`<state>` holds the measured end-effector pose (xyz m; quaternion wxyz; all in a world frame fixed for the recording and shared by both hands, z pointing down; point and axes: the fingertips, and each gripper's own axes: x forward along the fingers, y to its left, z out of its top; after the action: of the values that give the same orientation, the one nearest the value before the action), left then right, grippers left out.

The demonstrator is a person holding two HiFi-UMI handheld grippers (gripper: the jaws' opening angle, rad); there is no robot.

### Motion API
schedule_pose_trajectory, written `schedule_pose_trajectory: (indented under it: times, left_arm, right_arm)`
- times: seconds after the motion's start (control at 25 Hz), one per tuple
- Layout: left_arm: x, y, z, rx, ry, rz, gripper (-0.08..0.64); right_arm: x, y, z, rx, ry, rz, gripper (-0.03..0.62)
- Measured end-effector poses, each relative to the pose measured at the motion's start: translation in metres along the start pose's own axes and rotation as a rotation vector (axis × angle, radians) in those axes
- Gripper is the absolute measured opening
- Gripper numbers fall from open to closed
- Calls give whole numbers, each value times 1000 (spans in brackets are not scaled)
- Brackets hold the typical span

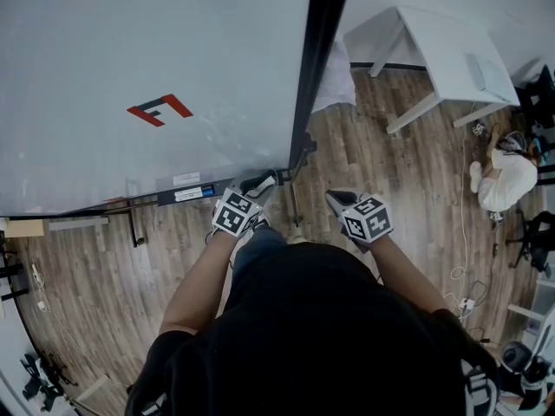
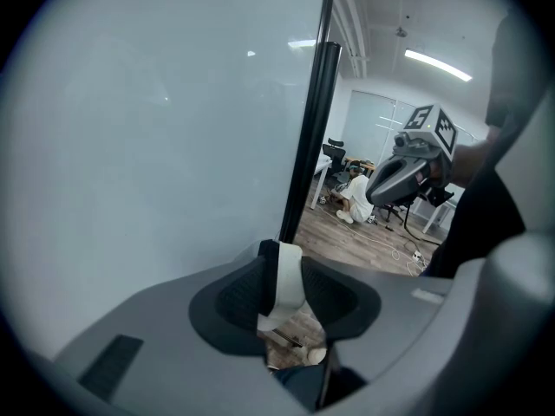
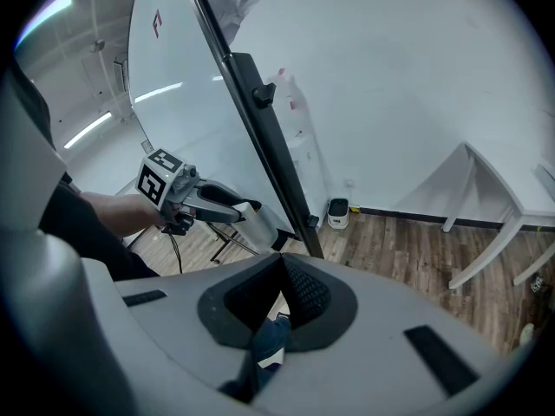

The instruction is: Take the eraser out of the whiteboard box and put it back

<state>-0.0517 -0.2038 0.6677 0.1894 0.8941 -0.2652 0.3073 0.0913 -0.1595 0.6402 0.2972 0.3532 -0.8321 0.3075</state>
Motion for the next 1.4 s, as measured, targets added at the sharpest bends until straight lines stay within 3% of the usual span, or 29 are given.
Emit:
schedule_pose_trajectory:
  times: [0.6,1.4]
  left_arm:
    - [-2,1,-1,-9,-18,30,171]
    - [-50,-12,-5,-66,-93,163,190]
  right_arm:
    - [-6,4,1,-17,-4,10,-3]
    - [-31,25,-8,-94,-22,54,-3]
